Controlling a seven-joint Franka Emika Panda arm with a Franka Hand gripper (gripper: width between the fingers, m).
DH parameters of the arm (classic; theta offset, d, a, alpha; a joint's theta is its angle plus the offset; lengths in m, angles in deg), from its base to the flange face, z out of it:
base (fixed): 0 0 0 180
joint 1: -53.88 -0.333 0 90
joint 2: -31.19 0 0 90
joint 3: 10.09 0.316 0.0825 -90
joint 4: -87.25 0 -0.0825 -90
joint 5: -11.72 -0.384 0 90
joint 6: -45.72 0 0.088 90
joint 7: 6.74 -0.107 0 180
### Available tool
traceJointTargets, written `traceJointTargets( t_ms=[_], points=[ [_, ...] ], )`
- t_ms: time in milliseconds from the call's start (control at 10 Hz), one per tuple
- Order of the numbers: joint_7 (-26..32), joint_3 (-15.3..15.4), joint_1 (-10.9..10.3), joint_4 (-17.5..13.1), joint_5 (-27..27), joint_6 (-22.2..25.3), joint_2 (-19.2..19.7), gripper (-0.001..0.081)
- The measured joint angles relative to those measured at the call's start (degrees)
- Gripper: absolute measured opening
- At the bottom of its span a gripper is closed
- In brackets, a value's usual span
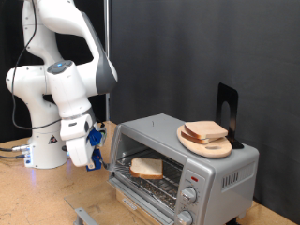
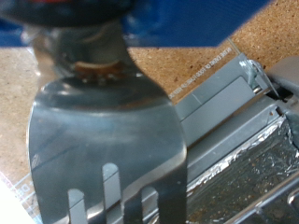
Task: Make a piece of toast with the oven
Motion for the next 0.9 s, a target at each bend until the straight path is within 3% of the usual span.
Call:
traceJointTargets(
  t_ms=[400, 900],
  points=[
    [-1.4, 0.5, -0.1, -1.5, -1.4, -0.4, -0.2, 0.0387],
    [-7.4, 4.1, -0.2, -4.2, -1.0, -2.4, 2.1, 0.0387]
  ],
)
